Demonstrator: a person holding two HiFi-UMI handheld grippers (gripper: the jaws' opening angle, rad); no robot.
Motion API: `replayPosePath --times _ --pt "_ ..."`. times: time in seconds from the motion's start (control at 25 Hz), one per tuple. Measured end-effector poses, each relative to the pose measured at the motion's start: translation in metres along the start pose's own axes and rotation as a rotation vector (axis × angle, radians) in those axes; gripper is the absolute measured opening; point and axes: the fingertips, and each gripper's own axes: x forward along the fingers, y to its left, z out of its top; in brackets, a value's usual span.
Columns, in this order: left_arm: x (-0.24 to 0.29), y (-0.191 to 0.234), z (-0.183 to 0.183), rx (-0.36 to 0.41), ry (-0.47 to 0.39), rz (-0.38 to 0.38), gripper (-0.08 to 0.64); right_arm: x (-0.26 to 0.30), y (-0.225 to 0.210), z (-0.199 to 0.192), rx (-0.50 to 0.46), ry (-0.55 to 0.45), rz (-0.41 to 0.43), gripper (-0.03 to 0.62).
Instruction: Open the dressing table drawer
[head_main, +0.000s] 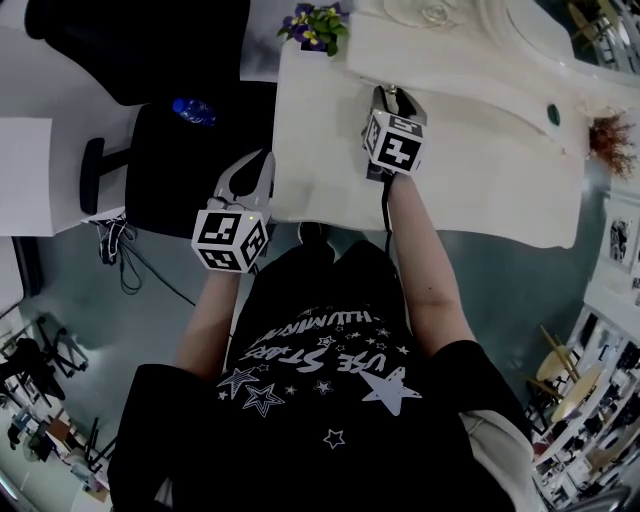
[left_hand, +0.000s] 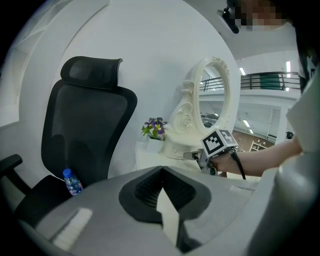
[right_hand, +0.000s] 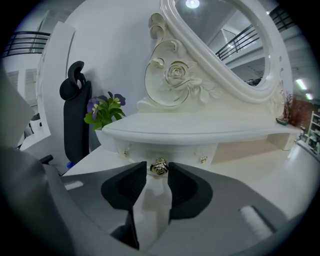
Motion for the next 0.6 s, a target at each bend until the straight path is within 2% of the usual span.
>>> replayPosePath --times 0.08,0.6 --pt "0.000 0.000 -0.001 -0.002 0.001 0.001 0.002 0.002 -0.003 0.001 -0.001 0.009 -0.017 0.131" --pt "-0.015 -0.016 -0.005 -0.014 -0.012 0.067 0.002 -0.009 0.000 -0.006 -0.040 0.030 0.027 0.124"
